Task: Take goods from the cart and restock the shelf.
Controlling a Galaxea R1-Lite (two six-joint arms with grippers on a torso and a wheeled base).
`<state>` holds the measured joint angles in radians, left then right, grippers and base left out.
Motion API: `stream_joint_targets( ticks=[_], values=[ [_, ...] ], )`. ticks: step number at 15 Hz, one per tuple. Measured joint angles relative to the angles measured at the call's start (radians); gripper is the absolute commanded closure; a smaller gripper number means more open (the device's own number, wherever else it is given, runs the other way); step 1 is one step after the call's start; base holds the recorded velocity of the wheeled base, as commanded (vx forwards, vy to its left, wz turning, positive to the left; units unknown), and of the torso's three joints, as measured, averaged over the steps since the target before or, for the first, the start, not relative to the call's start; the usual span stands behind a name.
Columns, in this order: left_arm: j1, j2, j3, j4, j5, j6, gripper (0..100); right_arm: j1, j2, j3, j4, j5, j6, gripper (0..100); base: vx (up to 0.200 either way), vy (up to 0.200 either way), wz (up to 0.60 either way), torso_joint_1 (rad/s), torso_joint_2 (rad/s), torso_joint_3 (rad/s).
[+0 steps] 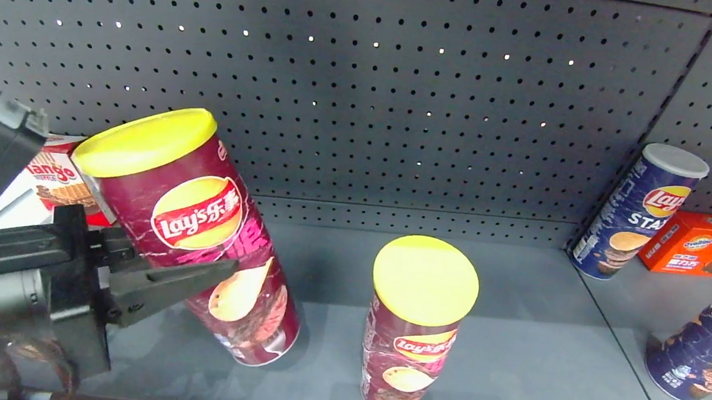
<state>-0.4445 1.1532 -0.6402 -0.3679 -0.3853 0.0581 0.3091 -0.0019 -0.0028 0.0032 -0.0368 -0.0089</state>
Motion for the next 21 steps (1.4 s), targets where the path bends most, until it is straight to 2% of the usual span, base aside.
stream_joint_targets(
  ticks=[2, 5, 6, 10, 13, 15, 17, 19, 21],
  values=[
    [0.015, 0.052, -0.042, 0.013, 0.001, 0.031, 100, 0.0, 0.0, 0.0, 0.0, 0.0, 0.0, 0, 0.0, 0.0, 0.0, 0.0, 0.0, 0.0],
    [0.011, 0.15, -0.111, 0.015, -0.012, 0.121, 100, 0.0, 0.0, 0.0, 0.0, 0.0, 0.0, 0, 0.0, 0.0, 0.0, 0.0, 0.0, 0.0],
    [0.001, 0.2, -0.15, 0.009, -0.016, 0.14, 100, 0.0, 0.0, 0.0, 0.0, 0.0, 0.0, 0, 0.0, 0.0, 0.0, 0.0, 0.0, 0.0],
    [-0.05, 0.35, -0.275, -0.029, -0.022, 0.159, 100, 0.0, 0.0, 0.0, 0.0, 0.0, 0.0, 0, 0.0, 0.0, 0.0, 0.0, 0.0, 0.0],
    [-0.057, 0.445, -0.329, -0.051, -0.018, 0.169, 100, 0.0, 0.0, 0.0, 0.0, 0.0, 0.0, 0, 0.0, 0.0, 0.0, 0.0, 0.0, 0.0],
    [-0.056, 0.512, -0.347, -0.109, -0.019, 0.198, 100, 0.0, 0.0, 0.0, 0.0, 0.0, 0.0, 0, 0.0, 0.0, 0.0, 0.0, 0.0, 0.0],
    [-0.055, 0.571, -0.368, -0.162, -0.021, 0.207, 100, -0.001, 0.0, 0.0, 0.0, 0.0, 0.0, 0, 0.0, 0.0, 0.0, 0.0, 0.0, 0.0],
    [-0.053, 0.613, -0.39, -0.167, -0.021, 0.208, 100, 0.0, 0.0, 0.0, 0.0, 0.0, 0.0, 0, 0.0, 0.0, 0.0, 0.0, 0.0, 0.0],
    [-0.053, 0.653, -0.426, -0.168, -0.021, 0.235, 100, 0.0, 0.0, 0.0, 0.0, 0.0, 0.0, 0, 0.0, 0.0, 0.0, 0.0, 0.0, 0.0]
  ],
)
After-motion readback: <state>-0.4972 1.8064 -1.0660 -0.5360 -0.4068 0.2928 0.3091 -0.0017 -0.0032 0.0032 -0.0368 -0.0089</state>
